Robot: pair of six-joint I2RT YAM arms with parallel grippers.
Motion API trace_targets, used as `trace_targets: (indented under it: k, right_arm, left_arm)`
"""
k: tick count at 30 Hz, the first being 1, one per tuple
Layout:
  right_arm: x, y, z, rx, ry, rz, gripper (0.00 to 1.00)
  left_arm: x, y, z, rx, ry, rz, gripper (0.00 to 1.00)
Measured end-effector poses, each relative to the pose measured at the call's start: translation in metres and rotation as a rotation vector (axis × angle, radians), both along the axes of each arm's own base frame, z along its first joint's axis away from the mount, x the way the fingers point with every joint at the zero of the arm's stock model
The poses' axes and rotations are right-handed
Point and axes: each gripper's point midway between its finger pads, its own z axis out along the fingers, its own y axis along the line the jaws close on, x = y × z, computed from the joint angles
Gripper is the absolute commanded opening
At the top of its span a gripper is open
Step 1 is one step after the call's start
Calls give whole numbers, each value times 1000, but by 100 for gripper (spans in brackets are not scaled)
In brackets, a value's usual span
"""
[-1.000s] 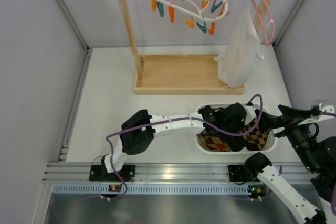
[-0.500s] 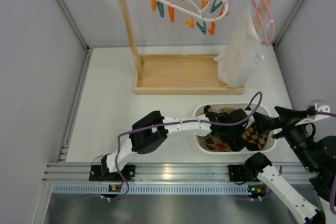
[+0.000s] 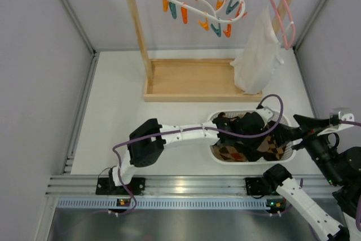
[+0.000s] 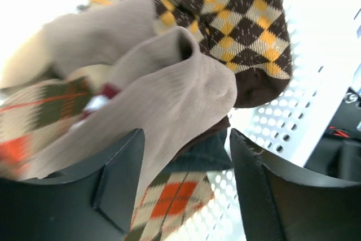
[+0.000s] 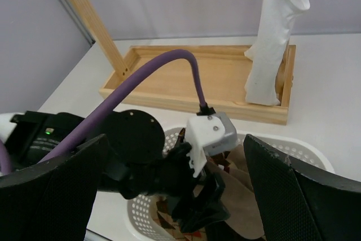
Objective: Remove the socks clipped to the hanger
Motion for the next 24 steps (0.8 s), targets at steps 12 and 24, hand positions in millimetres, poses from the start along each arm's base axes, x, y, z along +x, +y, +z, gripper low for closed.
trace_targets:
  k: [12,24]
  right_arm:
    - [13,7,-7,-3,40,-11,99]
    - [40,15,-35,-53,120,-52,100]
  left_arm:
    - [24,68,83,-87,-131,234,98]
    - [106,281,98,-50,-204,733,98]
